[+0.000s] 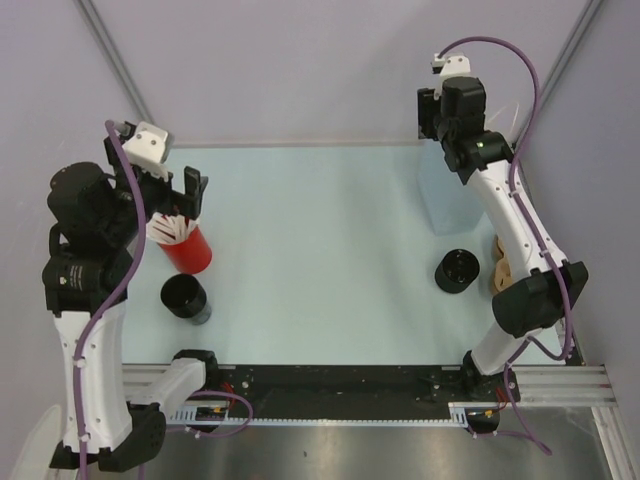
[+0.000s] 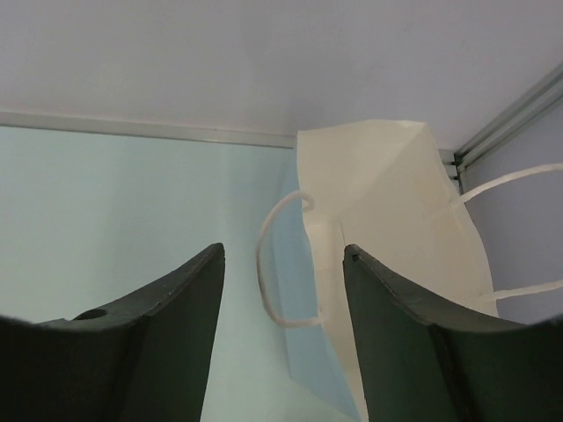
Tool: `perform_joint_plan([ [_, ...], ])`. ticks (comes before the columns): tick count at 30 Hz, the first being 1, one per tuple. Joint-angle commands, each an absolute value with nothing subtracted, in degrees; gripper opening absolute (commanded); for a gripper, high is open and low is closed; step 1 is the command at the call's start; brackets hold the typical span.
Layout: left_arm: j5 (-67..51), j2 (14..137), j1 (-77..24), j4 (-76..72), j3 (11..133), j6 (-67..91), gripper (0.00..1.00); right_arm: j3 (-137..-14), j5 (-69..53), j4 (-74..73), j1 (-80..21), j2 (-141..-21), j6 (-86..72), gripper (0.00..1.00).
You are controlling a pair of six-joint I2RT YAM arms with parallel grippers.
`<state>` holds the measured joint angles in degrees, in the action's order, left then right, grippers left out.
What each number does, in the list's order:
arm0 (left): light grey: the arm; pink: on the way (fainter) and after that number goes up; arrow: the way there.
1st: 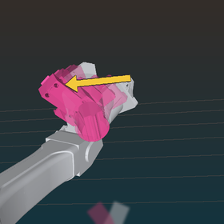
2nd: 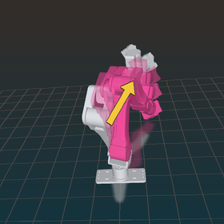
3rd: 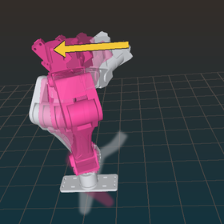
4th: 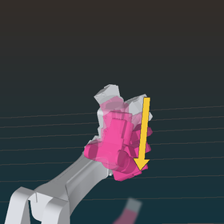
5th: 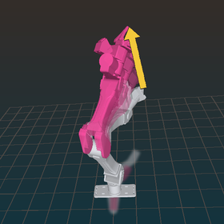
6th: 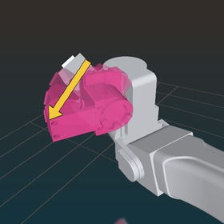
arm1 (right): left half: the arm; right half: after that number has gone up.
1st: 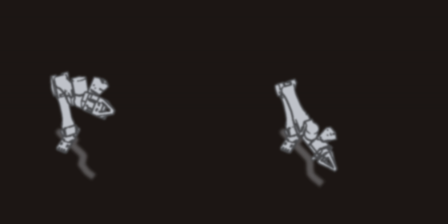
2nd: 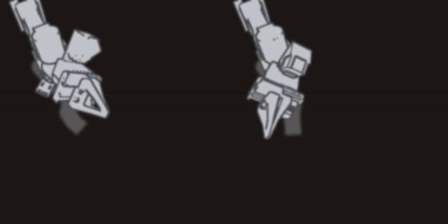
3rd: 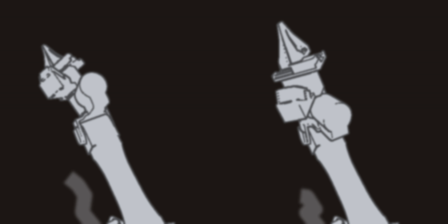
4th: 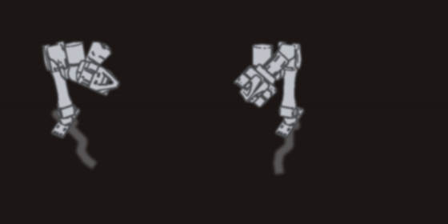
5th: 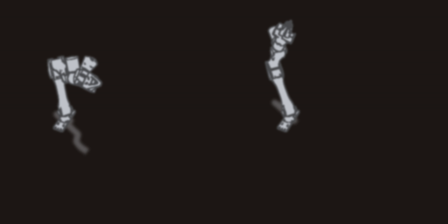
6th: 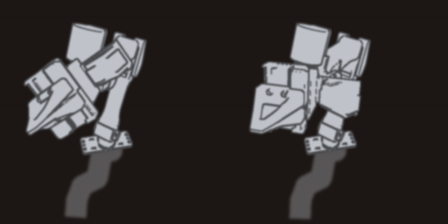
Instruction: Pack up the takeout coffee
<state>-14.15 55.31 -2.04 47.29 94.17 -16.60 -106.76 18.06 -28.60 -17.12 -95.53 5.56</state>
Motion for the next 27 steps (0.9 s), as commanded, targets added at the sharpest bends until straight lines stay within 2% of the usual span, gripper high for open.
perform_joint_plan([
  [1, -14.2, 54.3, -1.5, 45.1, 93.5, -16.6, 0.99, -110.0, 18.5, -29.7, -17.0, -97.4, 3.5, 0.60],
  [5, -14.3, 54.1, -1.4, 44.8, 92.8, -16.3, 0.99, -109.9, 18.0, -30.1, -17.1, -98.2, 3.2, 0.55],
  [8, -14.7, 54.2, -1.5, 44.5, 91.9, -16.2, 1.00, -109.9, 18.0, -29.9, -17.2, -98.4, 3.0, 0.49],
  [11, -14.8, 54.3, -1.4, 44.3, 91.2, -16.3, 1.00, -110.2, 18.5, -29.9, -17.6, -98.8, 3.2, 0.37],
  [17, -15.5, 54.5, -1.3, 44.0, 90.5, -16.2, 1.00, -110.6, 20.8, -29.2, -19.2, -99.1, 5.1, 0.25],
  [27, -15.7, 54.7, -1.2, 43.9, 90.4, -16.0, 1.00, -111.5, 25.0, -28.5, -21.0, -99.5, 7.2, 0.16],
])
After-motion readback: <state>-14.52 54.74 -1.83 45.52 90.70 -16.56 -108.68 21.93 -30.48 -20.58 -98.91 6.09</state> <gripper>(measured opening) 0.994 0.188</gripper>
